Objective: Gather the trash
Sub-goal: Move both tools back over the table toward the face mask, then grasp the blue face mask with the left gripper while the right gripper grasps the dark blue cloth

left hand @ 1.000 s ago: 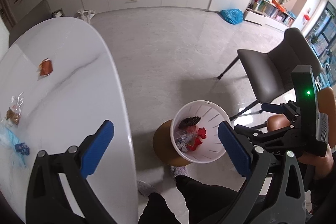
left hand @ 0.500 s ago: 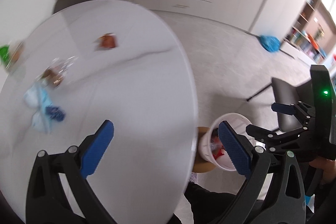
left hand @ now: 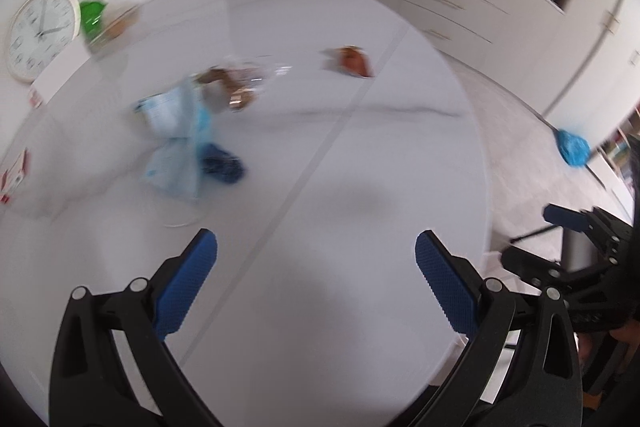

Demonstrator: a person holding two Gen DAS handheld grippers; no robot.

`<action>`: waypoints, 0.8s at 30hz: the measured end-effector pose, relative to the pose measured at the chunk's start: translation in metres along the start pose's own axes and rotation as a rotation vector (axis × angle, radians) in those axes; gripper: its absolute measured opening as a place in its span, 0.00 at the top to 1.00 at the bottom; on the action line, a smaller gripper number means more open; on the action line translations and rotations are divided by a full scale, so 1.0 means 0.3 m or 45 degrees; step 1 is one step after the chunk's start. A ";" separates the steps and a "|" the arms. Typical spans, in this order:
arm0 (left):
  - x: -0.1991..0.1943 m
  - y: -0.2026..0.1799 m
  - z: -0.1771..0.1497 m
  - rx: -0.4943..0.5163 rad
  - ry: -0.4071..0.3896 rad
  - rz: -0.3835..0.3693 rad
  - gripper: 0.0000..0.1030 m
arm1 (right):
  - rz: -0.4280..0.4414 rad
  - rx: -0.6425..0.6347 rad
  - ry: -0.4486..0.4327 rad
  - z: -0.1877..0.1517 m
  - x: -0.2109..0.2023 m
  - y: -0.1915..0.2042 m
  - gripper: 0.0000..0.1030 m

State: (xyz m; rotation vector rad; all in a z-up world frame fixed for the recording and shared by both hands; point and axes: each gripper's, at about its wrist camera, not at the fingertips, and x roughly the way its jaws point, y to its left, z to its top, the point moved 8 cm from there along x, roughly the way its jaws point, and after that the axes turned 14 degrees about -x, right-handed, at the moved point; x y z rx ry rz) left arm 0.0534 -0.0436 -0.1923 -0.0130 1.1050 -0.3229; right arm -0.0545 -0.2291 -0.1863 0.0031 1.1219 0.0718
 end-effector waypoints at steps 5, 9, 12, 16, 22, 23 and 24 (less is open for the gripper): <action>0.064 0.174 0.100 -0.083 -0.011 0.068 0.08 | 0.042 -0.044 0.012 0.074 0.047 0.082 0.02; 0.134 0.271 0.182 -0.086 0.000 0.072 0.08 | 0.062 -0.071 0.043 0.114 0.096 0.128 0.02; 0.207 0.329 0.248 -0.087 0.018 0.080 0.08 | 0.070 -0.072 0.068 0.143 0.138 0.152 0.02; 0.314 0.368 0.320 -0.088 0.059 0.066 0.08 | 0.089 -0.061 0.094 0.187 0.197 0.176 0.02; 0.482 0.397 0.380 -0.072 0.143 0.078 0.08 | 0.122 -0.114 0.116 0.273 0.289 0.222 0.02; 0.500 0.400 0.389 -0.084 0.149 0.073 0.08 | 0.127 -0.129 0.118 0.286 0.301 0.230 0.02; 0.514 0.404 0.396 -0.094 0.156 0.067 0.08 | 0.133 -0.145 0.121 0.301 0.316 0.239 0.02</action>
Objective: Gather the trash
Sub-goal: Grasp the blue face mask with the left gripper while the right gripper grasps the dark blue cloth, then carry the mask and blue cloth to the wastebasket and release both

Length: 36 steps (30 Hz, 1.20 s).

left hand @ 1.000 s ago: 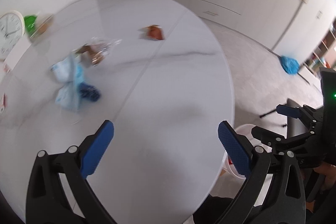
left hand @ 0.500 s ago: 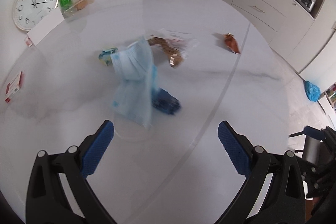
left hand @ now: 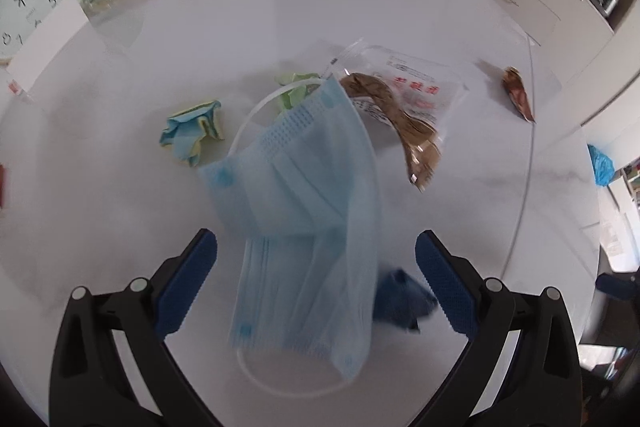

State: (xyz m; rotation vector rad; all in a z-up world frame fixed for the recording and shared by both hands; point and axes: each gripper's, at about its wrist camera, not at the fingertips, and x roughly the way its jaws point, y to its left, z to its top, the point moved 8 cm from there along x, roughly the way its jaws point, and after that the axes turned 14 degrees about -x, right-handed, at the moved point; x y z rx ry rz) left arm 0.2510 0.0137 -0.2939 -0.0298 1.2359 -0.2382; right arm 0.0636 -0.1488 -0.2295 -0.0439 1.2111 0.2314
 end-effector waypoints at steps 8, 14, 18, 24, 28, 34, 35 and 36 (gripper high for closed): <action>0.075 0.019 0.050 -0.042 0.012 -0.004 0.22 | 0.048 -0.056 0.016 0.078 0.078 0.018 0.02; 0.078 0.048 0.046 -0.068 -0.001 0.021 0.61 | 0.071 -0.127 0.005 0.134 0.109 0.057 0.02; 0.034 0.058 0.041 -0.055 -0.043 0.030 0.73 | 0.125 -0.198 -0.054 0.192 0.122 0.117 0.04; -0.083 0.117 0.009 -0.127 -0.084 0.014 0.74 | 0.185 -0.325 -0.066 0.273 0.187 0.228 0.26; -0.142 0.152 -0.022 -0.168 -0.107 0.019 0.74 | 0.185 -0.378 -0.048 0.301 0.239 0.279 0.34; -0.212 0.196 -0.087 -0.211 -0.116 0.015 0.74 | 0.116 -0.427 0.007 0.309 0.306 0.318 0.62; -0.219 0.201 -0.102 -0.211 -0.119 0.019 0.74 | 0.107 -0.426 0.012 0.310 0.310 0.318 0.65; -0.228 0.203 -0.114 -0.213 -0.124 0.024 0.74 | 0.101 -0.426 0.013 0.312 0.312 0.316 0.69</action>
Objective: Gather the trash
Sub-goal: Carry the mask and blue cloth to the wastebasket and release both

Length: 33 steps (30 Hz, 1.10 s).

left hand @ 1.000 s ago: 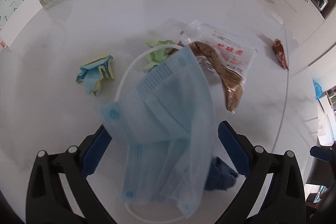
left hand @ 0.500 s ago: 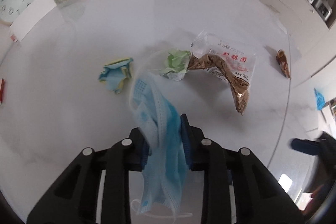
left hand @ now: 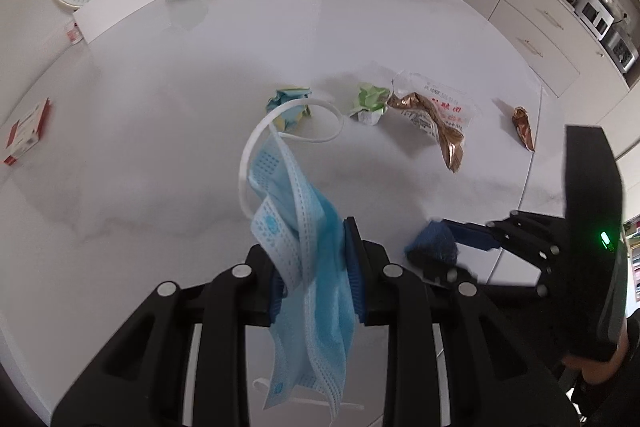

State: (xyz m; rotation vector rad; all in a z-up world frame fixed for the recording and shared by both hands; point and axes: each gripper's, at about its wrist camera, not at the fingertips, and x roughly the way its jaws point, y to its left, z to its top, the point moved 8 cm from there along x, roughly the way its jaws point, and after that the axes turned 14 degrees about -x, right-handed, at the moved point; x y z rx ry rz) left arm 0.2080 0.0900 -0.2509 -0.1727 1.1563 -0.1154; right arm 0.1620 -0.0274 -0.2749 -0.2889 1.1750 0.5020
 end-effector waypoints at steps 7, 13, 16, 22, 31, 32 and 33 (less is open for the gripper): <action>-0.053 -0.021 -0.056 0.017 -0.010 -0.016 0.74 | -0.009 0.043 -0.034 -0.047 -0.085 -0.020 0.71; -0.121 -0.117 -0.129 0.104 -0.014 -0.075 0.74 | -0.040 0.152 -0.075 -0.168 -0.240 -0.058 0.71; -0.162 -0.203 -0.187 0.161 -0.005 -0.130 0.74 | -0.078 0.218 -0.082 -0.288 -0.331 -0.083 0.71; -0.233 -0.403 -0.328 0.278 0.048 -0.253 0.74 | -0.162 0.445 -0.097 -0.586 -0.491 -0.159 0.71; -0.318 -0.757 -0.574 0.603 0.100 -0.373 0.74 | -0.298 0.735 -0.092 -1.001 -0.651 -0.225 0.71; -0.323 -0.792 -0.600 0.637 0.108 -0.385 0.74 | -0.313 0.774 -0.090 -1.055 -0.671 -0.233 0.71; -0.331 -0.832 -0.631 0.675 0.116 -0.399 0.74 | -0.328 0.821 -0.086 -1.114 -0.690 -0.240 0.71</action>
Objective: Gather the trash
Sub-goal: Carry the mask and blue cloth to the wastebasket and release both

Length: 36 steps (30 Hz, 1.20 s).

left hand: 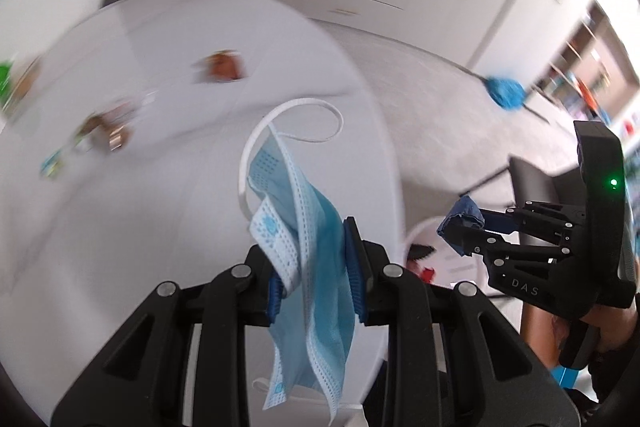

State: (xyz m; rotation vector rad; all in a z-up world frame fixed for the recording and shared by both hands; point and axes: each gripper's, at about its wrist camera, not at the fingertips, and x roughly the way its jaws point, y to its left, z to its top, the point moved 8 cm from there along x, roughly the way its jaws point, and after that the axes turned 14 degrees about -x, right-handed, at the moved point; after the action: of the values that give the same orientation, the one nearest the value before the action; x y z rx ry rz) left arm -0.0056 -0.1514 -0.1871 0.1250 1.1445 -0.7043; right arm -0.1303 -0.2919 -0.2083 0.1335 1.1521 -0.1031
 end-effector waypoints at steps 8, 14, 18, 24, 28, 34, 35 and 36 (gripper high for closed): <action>0.070 -0.353 -0.063 0.254 0.083 -0.128 0.74 | -0.096 0.261 -0.004 -0.251 -0.105 -0.279 0.71; 0.168 -0.577 -0.144 0.417 0.218 -0.206 0.74 | -0.154 0.387 -0.011 -0.379 -0.150 -0.392 0.71; 0.237 -0.740 -0.211 0.560 0.296 -0.243 0.74 | -0.187 0.467 -0.002 -0.464 -0.170 -0.467 0.71; 0.317 -0.930 -0.296 0.720 0.354 -0.258 0.65 | -0.219 0.552 -0.005 -0.561 -0.188 -0.560 0.71; 0.331 -0.994 -0.318 0.745 0.369 -0.288 0.35 | -0.223 0.594 -0.022 -0.590 -0.204 -0.593 0.70; 0.324 -1.047 -0.331 0.766 0.348 -0.312 0.17 | -0.217 0.595 -0.031 -0.602 -0.218 -0.631 0.70; 0.321 -1.050 -0.335 0.764 0.346 -0.310 0.17 | -0.215 0.592 -0.031 -0.605 -0.217 -0.636 0.70; 0.322 -1.055 -0.338 0.761 0.348 -0.308 0.17 | -0.213 0.588 -0.029 -0.606 -0.215 -0.641 0.70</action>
State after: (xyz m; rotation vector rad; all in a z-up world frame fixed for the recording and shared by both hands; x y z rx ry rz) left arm -0.2442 -0.3975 -0.2336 0.6093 1.1872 -1.2626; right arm -0.3494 -0.4520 -0.2321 0.4432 1.0998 -0.5183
